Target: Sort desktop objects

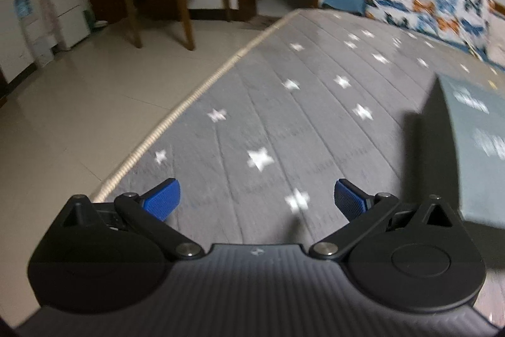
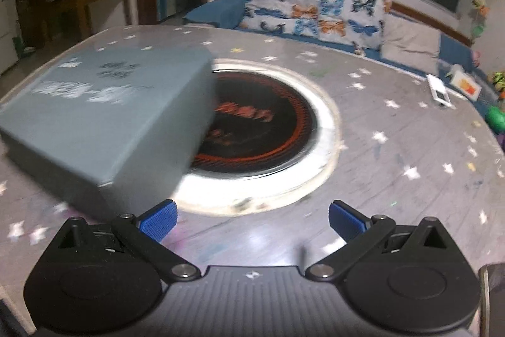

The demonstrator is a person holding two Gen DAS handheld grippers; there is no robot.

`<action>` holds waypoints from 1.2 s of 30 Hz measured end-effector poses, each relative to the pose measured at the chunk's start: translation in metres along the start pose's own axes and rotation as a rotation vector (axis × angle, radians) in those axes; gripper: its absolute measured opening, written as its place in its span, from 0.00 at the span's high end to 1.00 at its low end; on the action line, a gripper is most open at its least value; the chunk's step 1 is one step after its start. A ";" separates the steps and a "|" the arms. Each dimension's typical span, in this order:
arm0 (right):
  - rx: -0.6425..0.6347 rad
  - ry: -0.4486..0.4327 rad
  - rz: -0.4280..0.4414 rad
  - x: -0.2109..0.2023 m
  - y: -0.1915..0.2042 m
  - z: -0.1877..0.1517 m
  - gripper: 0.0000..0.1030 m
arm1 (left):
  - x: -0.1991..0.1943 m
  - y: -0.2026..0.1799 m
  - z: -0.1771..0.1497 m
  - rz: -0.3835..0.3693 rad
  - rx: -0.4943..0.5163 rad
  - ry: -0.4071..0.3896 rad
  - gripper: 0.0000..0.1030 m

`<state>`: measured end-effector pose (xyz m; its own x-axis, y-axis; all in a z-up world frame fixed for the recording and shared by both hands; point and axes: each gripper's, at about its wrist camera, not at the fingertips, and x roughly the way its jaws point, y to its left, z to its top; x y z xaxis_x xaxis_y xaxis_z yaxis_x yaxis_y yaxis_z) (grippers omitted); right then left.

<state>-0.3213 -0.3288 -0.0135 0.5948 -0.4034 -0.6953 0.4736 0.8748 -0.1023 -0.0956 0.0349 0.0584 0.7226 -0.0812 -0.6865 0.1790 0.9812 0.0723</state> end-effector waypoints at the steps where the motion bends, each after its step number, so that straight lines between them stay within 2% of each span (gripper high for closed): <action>1: -0.003 -0.006 -0.008 0.002 -0.006 0.001 0.00 | 0.005 0.001 0.003 0.013 -0.011 -0.008 0.00; 4: 0.003 -0.022 -0.031 0.015 -0.022 0.006 0.00 | 0.023 0.003 0.012 0.049 -0.046 -0.030 0.00; 11: 0.015 -0.042 -0.077 0.042 -0.045 0.012 0.00 | 0.053 0.004 0.021 0.030 -0.125 -0.037 0.00; 18: 0.044 -0.051 -0.080 0.057 -0.057 0.013 0.00 | 0.067 -0.006 0.020 0.039 -0.108 -0.069 0.00; 26: 0.070 -0.056 -0.080 0.072 -0.068 0.014 0.00 | 0.082 -0.008 0.012 0.034 -0.111 -0.047 0.00; 36: 0.097 -0.060 -0.071 0.086 -0.078 0.013 0.00 | 0.088 -0.019 0.009 0.019 -0.082 -0.076 0.00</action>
<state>-0.2989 -0.4349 -0.0559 0.5940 -0.4817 -0.6443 0.5748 0.8145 -0.0790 -0.0294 0.0070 0.0036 0.7746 -0.0721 -0.6283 0.1115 0.9935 0.0234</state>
